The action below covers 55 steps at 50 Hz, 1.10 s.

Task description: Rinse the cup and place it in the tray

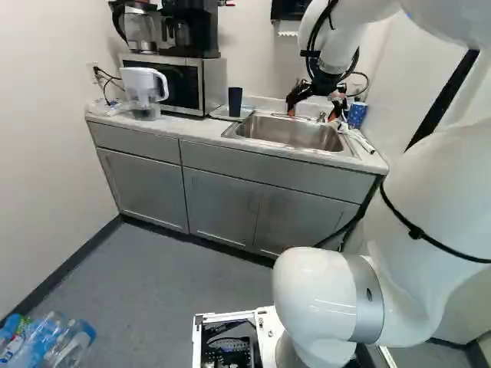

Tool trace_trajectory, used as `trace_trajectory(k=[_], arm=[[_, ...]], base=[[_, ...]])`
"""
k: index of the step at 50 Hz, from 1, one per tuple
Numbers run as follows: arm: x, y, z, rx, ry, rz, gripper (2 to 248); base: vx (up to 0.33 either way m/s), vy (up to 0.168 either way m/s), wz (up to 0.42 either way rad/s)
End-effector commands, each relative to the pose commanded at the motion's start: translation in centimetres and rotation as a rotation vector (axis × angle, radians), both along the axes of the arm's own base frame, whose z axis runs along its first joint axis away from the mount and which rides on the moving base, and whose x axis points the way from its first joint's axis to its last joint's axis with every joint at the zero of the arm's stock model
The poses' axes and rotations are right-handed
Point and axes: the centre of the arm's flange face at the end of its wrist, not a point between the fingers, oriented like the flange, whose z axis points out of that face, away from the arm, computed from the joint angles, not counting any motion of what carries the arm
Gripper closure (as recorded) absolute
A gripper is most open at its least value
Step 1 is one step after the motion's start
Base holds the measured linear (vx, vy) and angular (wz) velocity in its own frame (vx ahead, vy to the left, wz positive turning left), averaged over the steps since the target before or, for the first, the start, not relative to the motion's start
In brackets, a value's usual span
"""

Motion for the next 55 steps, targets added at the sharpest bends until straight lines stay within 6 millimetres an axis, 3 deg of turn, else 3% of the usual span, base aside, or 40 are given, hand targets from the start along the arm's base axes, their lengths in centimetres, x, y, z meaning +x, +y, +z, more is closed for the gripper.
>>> trace_trajectory(k=[55], arm=[[-0.46, 0.19, -0.02, 0.0, -0.001, 0.001, 3]], base=[[-0.116, 0.024, 0.002]])
